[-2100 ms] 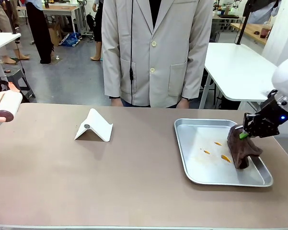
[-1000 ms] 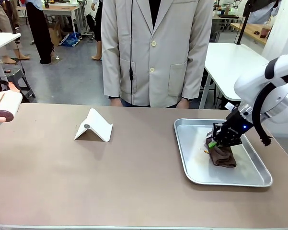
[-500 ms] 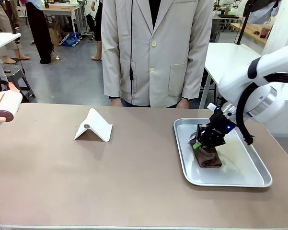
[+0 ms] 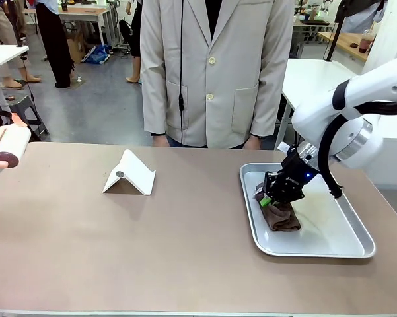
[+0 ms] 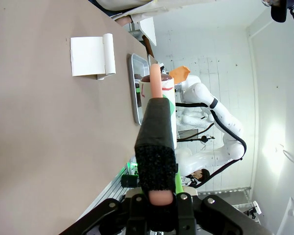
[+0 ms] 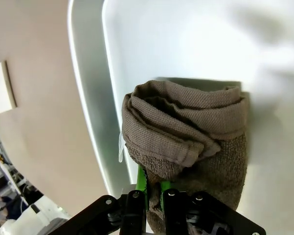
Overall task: Clean the surface of the table.
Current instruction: Clean the area not pointed to by the person.
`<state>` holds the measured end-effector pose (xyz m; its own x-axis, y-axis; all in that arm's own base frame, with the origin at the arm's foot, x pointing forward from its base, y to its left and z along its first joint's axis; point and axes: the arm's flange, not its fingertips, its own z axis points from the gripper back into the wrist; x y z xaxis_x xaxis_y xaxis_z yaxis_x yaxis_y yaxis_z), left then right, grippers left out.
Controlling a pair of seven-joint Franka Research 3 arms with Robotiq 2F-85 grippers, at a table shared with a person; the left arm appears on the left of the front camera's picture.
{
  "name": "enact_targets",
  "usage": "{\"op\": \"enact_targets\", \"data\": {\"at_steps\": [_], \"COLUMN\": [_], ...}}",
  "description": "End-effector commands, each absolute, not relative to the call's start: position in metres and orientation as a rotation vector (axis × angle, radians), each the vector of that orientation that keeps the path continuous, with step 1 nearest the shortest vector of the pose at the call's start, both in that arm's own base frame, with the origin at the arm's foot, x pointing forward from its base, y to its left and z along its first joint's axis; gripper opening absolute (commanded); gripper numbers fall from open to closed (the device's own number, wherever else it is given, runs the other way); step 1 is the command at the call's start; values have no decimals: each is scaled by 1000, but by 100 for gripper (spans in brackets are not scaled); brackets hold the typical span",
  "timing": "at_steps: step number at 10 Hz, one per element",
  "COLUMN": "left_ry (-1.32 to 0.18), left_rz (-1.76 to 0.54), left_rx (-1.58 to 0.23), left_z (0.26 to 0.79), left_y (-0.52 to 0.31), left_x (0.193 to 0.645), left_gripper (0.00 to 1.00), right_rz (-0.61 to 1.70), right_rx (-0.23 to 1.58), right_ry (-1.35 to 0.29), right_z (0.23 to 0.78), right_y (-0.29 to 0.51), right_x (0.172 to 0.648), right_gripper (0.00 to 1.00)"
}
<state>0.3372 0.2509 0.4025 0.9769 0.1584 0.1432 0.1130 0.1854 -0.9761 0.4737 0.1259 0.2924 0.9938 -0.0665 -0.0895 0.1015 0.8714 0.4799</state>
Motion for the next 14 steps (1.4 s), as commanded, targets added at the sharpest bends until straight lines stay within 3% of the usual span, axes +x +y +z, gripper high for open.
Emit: {"op": "enact_targets", "data": {"at_steps": [1,10,12,14], "left_ry": [-252,-252,-252,-252], "left_rz": [29,29,29,29], "left_rx": [-1396,-1396,-1396,-1396], "left_z": [407,407,407,407], "left_y": [249,249,249,249], "left_x": [338,338,338,338], "left_gripper": [0,0,0,0], "right_rz": [-133,-371,-418,-395], "right_rx": [425,420,503,727], "right_ry": [75,55,40,1], "right_z": [275,280,286,300], "right_y": [115,16,-12,-36], "right_x": [475,468,461,447], "right_gripper": [12,12,12,12]}}
